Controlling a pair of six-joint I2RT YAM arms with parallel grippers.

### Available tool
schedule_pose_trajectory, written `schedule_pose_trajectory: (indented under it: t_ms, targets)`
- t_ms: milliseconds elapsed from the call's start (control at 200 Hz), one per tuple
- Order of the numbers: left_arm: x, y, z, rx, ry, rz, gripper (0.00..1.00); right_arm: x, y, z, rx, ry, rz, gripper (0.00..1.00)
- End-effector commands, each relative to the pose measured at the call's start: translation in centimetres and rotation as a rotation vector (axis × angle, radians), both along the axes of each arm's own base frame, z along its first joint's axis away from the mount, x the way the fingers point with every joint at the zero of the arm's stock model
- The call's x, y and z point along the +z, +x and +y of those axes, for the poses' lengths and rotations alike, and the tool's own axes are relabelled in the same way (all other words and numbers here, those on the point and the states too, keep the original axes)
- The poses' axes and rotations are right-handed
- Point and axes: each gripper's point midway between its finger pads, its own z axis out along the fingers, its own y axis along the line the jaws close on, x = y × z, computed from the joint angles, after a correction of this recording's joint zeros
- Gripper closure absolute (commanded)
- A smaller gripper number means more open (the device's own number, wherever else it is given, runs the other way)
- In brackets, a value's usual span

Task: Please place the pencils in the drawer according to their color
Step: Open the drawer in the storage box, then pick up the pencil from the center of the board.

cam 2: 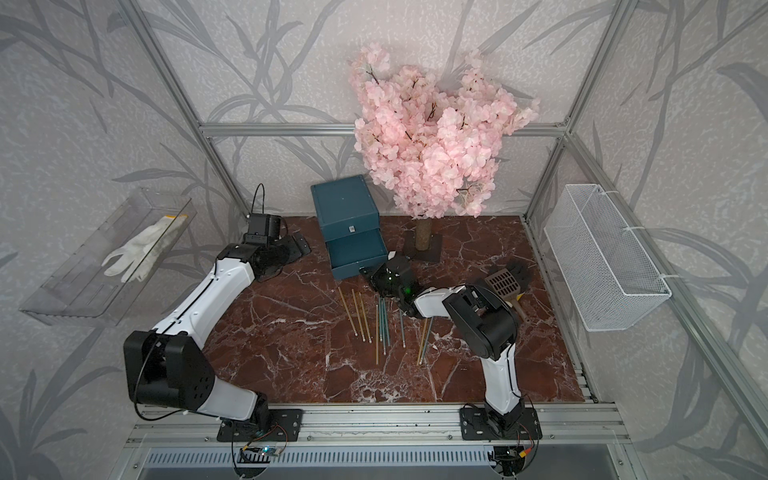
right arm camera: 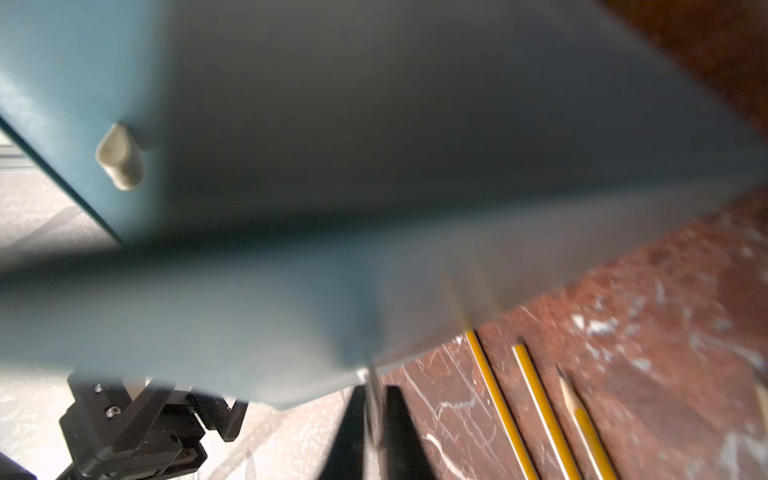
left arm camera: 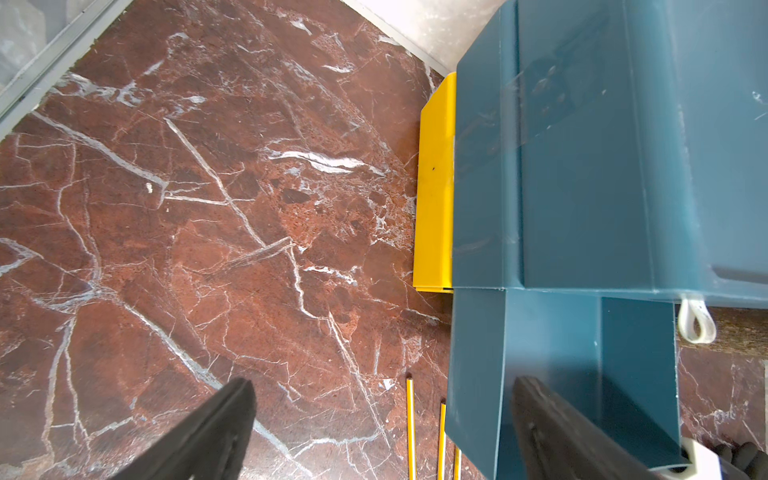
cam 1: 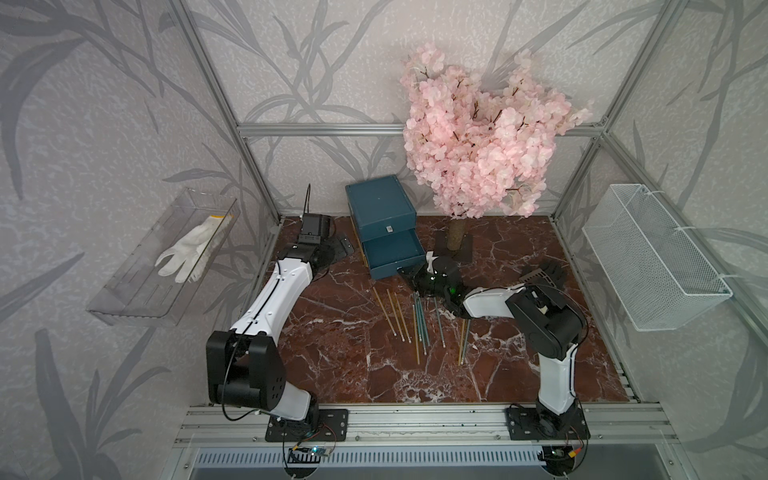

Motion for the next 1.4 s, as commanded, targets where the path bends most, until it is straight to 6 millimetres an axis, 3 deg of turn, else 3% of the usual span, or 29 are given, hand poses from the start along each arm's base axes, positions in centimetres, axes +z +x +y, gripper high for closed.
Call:
schedule_pose_trajectory:
  t_ms: [0, 55, 120, 360, 380, 655, 845, 1070, 1395]
  targets:
    - [1.3, -0.2, -0.2, 0.001, -0.006, -0.040, 0.00, -0.9, -1.9, -0.3, 0.039, -0.038, 0.052, 0.54]
    - [1.4, -0.3, -0.3, -0.002, -0.006, -0.043, 0.00, -0.6, -2.3, -0.6, 0.048, -0.047, 0.050, 0.44]
    - [1.7, -0.3, -0.5, -0.004, -0.006, -0.049, 0.00, -0.3, -2.7, -1.1, 0.064, -0.064, 0.049, 0.40]
    - [2.5, -0.8, -1.3, -0.025, -0.012, -0.067, 0.00, 0.7, -5.7, -4.0, 0.173, -0.216, 0.038, 0.38]
    - [2.6, -0.8, -1.4, -0.028, -0.014, -0.069, 0.00, 1.6, -6.2, -4.4, 0.185, -0.231, 0.024, 0.38]
    - [1.8, -2.7, -4.2, -0.110, -0.005, -0.049, 0.00, -0.1, -12.5, -11.3, 0.385, -0.708, 0.087, 0.38]
    - [0.5, -4.5, -6.1, -0.154, 0.006, -0.032, 0.00, -1.3, -15.1, -15.2, 0.453, -0.951, 0.108, 0.38]
    - [-1.8, -7.2, -7.5, -0.176, -0.017, 0.019, 0.00, -2.0, -16.8, -16.2, 0.521, -1.148, 0.098, 0.39]
    - [-3.9, -9.1, -8.7, -0.188, -0.028, 0.058, 0.00, -4.4, -18.1, -14.8, 0.627, -1.227, 0.136, 0.44]
